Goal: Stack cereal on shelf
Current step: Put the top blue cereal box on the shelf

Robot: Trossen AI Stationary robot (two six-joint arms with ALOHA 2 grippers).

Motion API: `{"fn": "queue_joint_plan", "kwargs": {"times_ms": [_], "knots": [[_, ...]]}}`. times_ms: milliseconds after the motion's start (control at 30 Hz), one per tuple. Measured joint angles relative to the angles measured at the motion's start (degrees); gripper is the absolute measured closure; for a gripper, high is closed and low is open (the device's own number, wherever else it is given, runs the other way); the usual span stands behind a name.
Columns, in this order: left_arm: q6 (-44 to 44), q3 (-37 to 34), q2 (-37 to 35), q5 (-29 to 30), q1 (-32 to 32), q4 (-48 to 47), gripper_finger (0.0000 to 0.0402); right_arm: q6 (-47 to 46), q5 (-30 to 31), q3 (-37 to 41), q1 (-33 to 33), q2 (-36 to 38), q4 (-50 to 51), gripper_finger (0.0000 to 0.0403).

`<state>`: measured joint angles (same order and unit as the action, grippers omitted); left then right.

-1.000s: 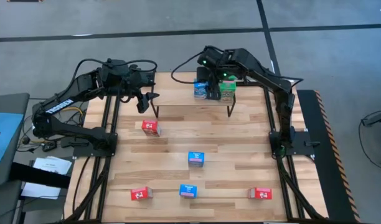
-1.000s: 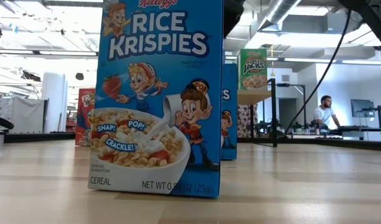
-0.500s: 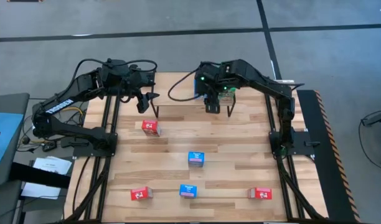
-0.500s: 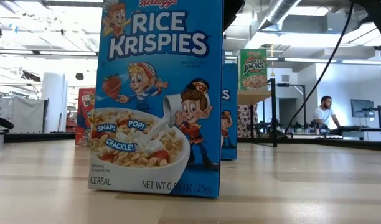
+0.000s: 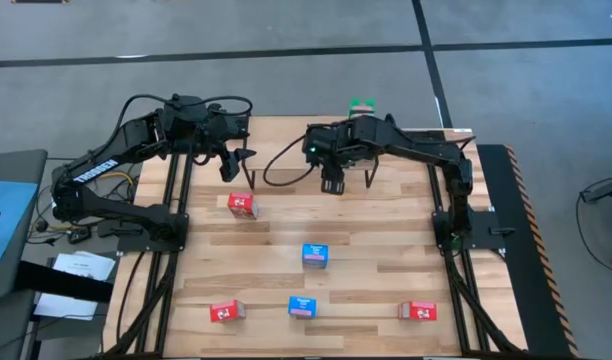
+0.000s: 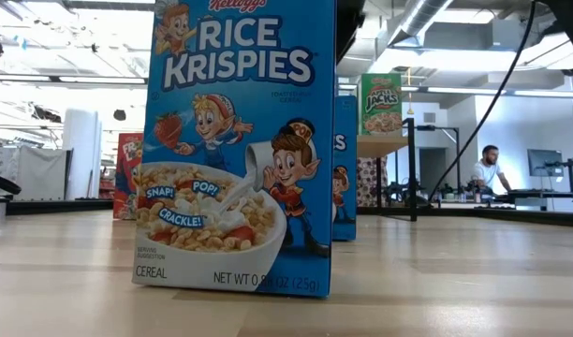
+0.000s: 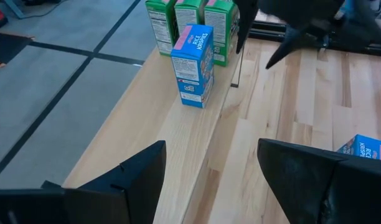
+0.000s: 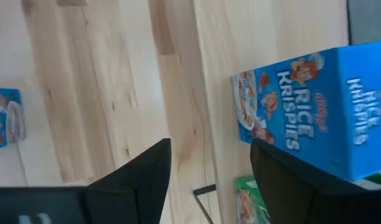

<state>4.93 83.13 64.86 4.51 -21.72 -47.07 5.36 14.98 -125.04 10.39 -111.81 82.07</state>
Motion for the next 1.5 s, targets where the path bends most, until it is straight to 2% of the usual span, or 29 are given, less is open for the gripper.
{"fn": "queue_joint_plan", "kwargs": {"times_ms": [167,400,700,900,1033,1267,1500], "knots": [[0.00,0.00,0.00,0.00,-0.02,0.01,0.0159,-5.29,0.76,0.07,-0.08,0.03,-1.23,0.0178],[0.00,0.00,0.00,0.00,-0.01,0.00,0.0159,-19.33,3.47,0.07,-1.04,-0.02,-1.78,0.0205],[0.00,0.00,0.00,0.00,0.00,0.02,0.0159,-44.06,13.97,0.09,-4.41,-0.02,-2.82,0.0256],[0.00,0.00,0.00,0.00,-0.01,0.01,0.0159,-57.46,12.24,0.08,-5.85,-0.02,-3.21,0.0271],[0.00,0.00,0.00,0.00,-0.01,0.01,0.0159,-62.35,11.58,0.08,-5.82,-0.02,-3.18,0.0271],[0.00,0.00,0.00,0.00,0.00,0.00,0.0159,-69.42,19.46,0.18,-7.90,-1.80,-2.21,0.0275],[0.00,0.00,0.00,0.00,-0.01,0.00,0.0159,-71.54,21.78,0.01,-8.33,-4.22,-2.22,0.0275]]}}
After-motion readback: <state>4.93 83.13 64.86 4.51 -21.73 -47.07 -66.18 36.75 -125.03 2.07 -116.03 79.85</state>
